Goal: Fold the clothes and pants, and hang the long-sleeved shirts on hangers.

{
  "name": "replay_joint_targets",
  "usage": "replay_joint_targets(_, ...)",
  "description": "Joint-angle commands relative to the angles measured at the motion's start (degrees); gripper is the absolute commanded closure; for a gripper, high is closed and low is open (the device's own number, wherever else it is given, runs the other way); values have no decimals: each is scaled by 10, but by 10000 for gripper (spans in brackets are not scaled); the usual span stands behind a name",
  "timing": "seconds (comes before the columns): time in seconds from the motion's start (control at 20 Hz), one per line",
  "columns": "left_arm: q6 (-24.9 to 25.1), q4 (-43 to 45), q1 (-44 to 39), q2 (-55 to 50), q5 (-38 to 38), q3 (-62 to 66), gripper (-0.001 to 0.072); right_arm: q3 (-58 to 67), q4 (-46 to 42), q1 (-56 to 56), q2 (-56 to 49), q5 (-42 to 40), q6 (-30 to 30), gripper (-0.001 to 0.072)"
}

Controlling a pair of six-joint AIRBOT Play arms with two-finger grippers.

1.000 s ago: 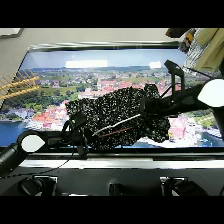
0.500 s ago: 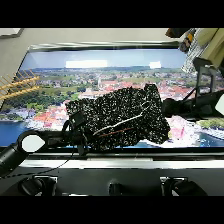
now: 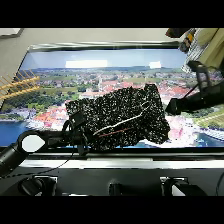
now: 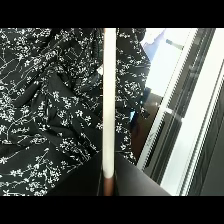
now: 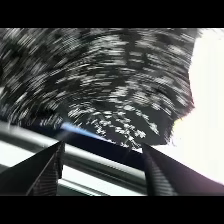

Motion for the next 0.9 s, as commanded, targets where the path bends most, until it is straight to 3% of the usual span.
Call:
replay_joint_targets(0.0, 0, 0, 0, 0, 0, 0, 678, -4, 69, 10, -45, 20, -233, 176)
replay_joint_targets(0.15, 0, 0, 0, 0, 0, 0, 678, -4, 67, 45, -89, 11, -333, 176)
replay_joint_targets(0.3, 0, 0, 0, 0, 0, 0, 678, -4, 79, 48, -118, -3, -351, 175)
replay_joint_targets(0.45, 0, 0, 0, 0, 0, 0, 678, -4, 109, 48, -132, 5, -422, 174)
replay_joint_targets(0.65, 0, 0, 0, 0, 0, 0, 679, -4, 135, 48, -155, -23, -446, 176)
replay_joint_targets(0.75, 0, 0, 0, 0, 0, 0, 678, -4, 165, 49, -165, -27, -478, 196)
replay_joint_targets(0.85, 0, 0, 0, 0, 0, 0, 678, -4, 165, 49, -174, 0, -497, 294)
